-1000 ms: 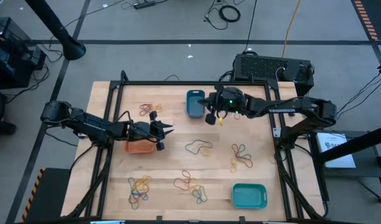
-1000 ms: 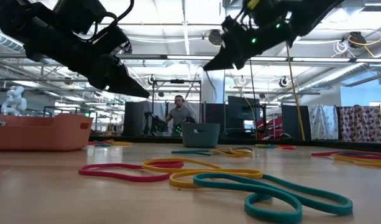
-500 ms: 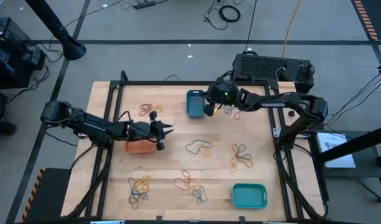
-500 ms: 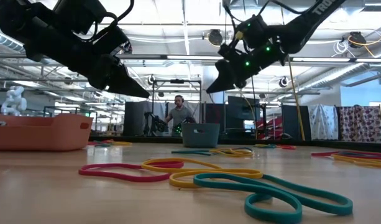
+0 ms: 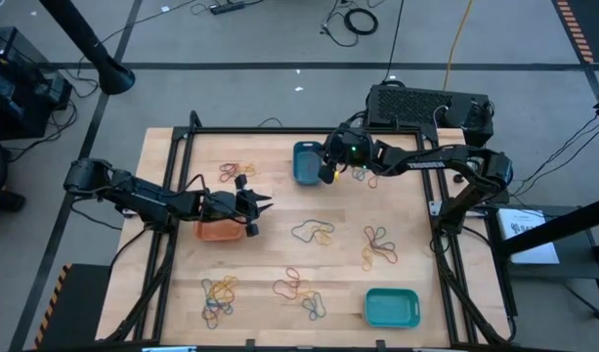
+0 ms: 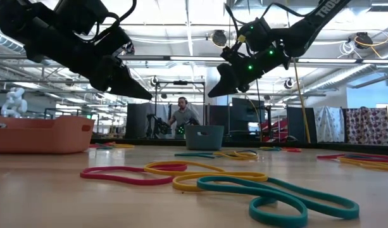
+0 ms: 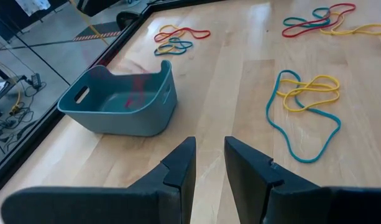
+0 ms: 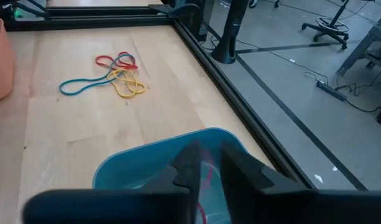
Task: Sort rubber bands into baskets
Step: Put the center red rubber band into the blue bin, then put the top right red rubber band into the blue bin
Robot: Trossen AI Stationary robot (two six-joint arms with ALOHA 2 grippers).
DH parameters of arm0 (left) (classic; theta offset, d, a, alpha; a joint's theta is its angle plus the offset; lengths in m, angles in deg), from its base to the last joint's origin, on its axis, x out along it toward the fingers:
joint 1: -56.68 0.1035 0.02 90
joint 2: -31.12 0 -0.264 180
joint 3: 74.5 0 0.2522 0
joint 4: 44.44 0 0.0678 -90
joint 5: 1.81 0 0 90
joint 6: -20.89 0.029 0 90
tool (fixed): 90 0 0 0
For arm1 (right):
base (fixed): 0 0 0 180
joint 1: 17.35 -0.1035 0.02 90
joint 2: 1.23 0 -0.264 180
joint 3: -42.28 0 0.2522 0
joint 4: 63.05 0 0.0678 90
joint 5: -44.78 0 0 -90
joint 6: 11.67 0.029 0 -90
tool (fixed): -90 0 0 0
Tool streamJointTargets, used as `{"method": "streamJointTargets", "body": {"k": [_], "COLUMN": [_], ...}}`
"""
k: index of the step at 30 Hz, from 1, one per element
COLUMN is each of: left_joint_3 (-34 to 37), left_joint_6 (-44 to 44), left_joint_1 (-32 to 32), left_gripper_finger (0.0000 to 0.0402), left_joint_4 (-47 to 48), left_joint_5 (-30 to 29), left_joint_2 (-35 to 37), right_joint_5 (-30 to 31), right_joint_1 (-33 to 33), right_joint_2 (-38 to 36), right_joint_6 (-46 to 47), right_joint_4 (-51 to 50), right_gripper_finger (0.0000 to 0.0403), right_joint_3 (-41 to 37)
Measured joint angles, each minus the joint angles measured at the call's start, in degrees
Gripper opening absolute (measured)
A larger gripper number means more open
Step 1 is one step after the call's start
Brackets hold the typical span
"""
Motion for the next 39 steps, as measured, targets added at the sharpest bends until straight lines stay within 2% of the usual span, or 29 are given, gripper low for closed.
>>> {"method": "streamJointTargets", "body": {"k": [7,11,21,28,33,39], "left_joint_3": [0.0,0.0,0.0,0.0,0.0,0.0], "left_joint_6": [0.0,0.0,0.2,-0.3,-6.0,-14.0], "left_joint_1": [0.0,0.0,0.0,0.0,0.0,0.0], "left_gripper_finger": [0.0093,0.0093,0.0093,0.0093,0.0093,0.0093], "left_joint_4": [0.0,0.1,0.6,-2.0,-5.9,-5.4], "left_joint_5": [0.0,0.0,0.0,0.0,0.1,4.0], "left_joint_2": [0.0,0.0,0.0,0.0,0.0,0.0], "right_joint_5": [0.3,0.4,0.5,0.5,0.5,0.5], "right_joint_1": [0.0,0.0,0.0,-0.2,-0.2,-0.4], "right_joint_2": [-0.2,-4.1,-16.5,-17.9,-17.9,-17.9], "right_joint_6": [-0.9,-2.0,4.4,13.5,17.1,19.4], "right_joint_4": [-0.7,-7.6,-33.9,-47.1,-51.9,-56.6], "right_gripper_finger": [0.0118,0.0135,0.0139,0.0139,0.0139,0.0139], "right_joint_3": [0.0,0.0,0.0,0.0,0.0,0.0]}}
